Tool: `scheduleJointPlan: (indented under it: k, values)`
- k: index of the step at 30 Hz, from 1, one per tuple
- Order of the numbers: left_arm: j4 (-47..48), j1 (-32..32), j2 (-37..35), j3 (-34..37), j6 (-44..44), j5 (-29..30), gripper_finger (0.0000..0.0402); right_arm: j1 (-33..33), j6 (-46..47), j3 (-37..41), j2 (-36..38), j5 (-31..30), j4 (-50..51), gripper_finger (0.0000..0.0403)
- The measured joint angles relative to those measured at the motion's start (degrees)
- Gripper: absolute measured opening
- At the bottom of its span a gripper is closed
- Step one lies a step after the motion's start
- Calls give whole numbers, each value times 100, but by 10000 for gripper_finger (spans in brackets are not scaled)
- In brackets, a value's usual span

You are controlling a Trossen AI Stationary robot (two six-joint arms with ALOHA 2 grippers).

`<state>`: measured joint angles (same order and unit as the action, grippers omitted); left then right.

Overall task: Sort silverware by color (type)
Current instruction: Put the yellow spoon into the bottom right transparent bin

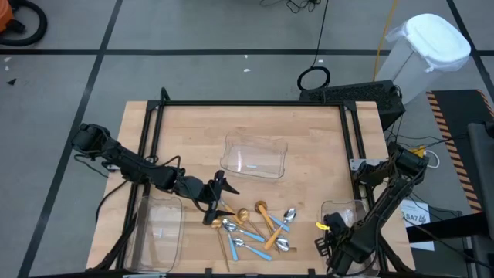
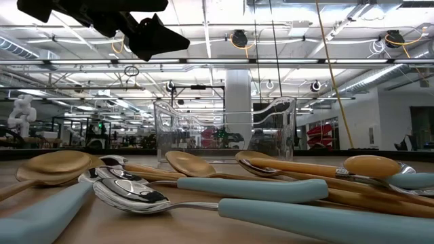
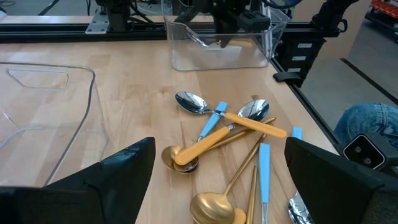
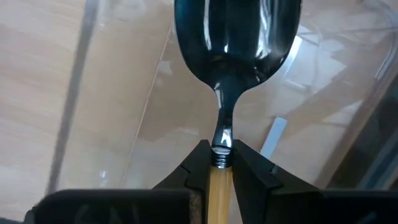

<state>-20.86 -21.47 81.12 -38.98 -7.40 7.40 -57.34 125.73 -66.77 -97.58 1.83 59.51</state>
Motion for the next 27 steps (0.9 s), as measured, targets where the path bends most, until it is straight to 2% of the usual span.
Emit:
scheduleJointPlan:
  k: [4, 12, 17, 27]
  values:
    - [0, 0, 1, 0, 0, 0, 356, 0, 34, 11, 0, -9, 94, 46]
    - [-105, 0, 1, 0, 3, 0, 356, 0, 59, 11, 0, -11, 156, 94]
    - [-105, 0, 1, 0, 4, 0, 356, 0, 36, -63, 0, -7, 183, 105]
    - [-105, 1, 1, 0, 2, 0, 356, 0, 310, -1416, 0, -128, 1205, 106]
